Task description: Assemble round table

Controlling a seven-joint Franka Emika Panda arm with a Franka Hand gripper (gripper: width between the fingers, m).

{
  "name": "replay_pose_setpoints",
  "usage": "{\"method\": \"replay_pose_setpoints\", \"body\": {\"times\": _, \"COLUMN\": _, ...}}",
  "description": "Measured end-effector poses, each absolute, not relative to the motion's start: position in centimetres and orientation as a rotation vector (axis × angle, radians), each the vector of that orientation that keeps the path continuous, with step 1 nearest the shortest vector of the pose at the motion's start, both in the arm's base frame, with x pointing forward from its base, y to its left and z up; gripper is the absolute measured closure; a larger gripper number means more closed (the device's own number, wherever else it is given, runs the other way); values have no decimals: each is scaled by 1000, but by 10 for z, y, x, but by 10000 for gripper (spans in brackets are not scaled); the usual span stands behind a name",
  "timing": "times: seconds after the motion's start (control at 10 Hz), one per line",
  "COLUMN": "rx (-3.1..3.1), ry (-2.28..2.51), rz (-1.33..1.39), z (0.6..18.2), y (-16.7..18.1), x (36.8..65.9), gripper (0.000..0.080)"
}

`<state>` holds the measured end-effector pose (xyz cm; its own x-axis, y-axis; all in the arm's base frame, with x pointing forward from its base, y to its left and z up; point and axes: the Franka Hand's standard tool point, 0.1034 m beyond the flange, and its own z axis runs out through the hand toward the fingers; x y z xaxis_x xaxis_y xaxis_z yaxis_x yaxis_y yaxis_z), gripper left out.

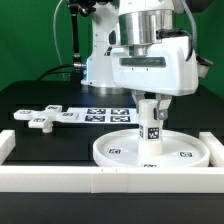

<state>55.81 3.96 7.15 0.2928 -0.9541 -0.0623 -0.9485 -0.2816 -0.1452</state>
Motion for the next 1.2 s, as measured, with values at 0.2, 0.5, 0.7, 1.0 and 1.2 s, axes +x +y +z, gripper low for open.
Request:
{"method": "replay_pose_setpoints", "body": {"times": 0.2, "rx": -2329, "ry": 1856, "rz": -43, "z": 72, "y": 40, "x": 558, "gripper": 390}}
{"method": "replay_pose_setpoints", "body": {"times": 0.5, "rx": -2341, "ry": 1834, "rz": -40, "z": 72, "y": 42, "x": 558, "gripper": 167}}
{"method": "replay_pose_setpoints", "body": {"times": 0.7, "rx": -2532, "ry": 1602, "rz": 16, "z": 80, "y": 54, "x": 558, "gripper": 155}}
{"method": "replay_pose_setpoints", "body": {"times": 1.0, "rx": -2614, "ry": 1454, "rz": 37, "z": 100, "y": 63, "x": 542, "gripper": 151}}
{"method": "replay_pose_setpoints", "body": {"times": 1.2, "rx": -2556, "ry": 1512, "rz": 11, "z": 113, "y": 63, "x": 525, "gripper": 151}}
